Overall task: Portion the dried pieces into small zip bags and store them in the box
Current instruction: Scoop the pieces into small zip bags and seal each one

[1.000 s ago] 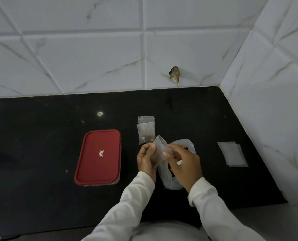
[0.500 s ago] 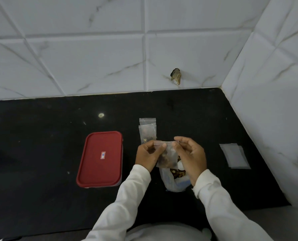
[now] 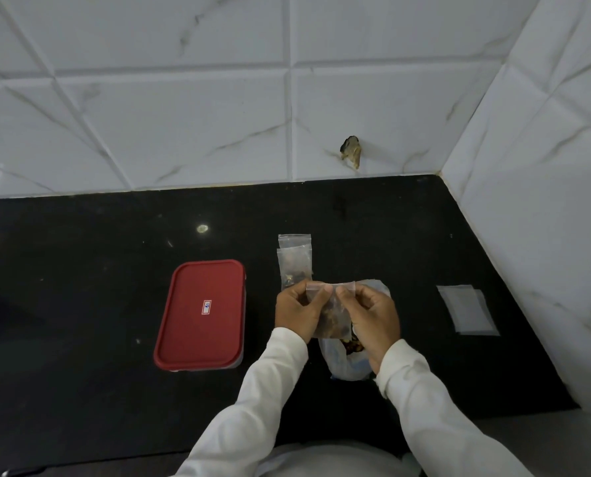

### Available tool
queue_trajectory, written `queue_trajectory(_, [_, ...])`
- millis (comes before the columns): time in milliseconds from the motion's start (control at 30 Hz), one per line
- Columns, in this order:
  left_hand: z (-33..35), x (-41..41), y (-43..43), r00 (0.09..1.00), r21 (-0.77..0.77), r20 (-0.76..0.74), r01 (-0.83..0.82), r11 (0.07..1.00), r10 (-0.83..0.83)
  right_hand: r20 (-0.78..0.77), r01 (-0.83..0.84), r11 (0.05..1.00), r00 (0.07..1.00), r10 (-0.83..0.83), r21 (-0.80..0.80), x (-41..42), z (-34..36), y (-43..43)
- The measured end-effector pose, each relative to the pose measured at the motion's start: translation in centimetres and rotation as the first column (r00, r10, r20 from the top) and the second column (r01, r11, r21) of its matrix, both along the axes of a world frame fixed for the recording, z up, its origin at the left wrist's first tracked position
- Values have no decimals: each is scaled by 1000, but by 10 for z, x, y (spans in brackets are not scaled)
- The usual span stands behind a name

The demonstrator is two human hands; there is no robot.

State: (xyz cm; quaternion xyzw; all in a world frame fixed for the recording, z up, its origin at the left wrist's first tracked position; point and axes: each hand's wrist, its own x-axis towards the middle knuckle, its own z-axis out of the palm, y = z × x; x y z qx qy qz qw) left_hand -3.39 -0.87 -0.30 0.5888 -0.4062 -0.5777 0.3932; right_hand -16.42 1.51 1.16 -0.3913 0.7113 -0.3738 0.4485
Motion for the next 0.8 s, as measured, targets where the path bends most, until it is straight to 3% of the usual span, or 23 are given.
queue_trajectory(133, [-3,-2,1,1000,22,8,-10,1000,10,0,37,985,999,-38,-167,6,4,5])
queue_trajectory(300, [-3,2,0,988,187,-133,-52,981,77,87,101,995,991,-99,-13,1,1,1])
queue_trajectory(467, [0,8,0,966,262,-215,-84,961,144,236,203,979,952,-197,-1,0,10,3])
queue_trajectory(800, [4,3,1,977,236,-159,-100,967,140,167,162,987,973,-158,-12,0,6,3])
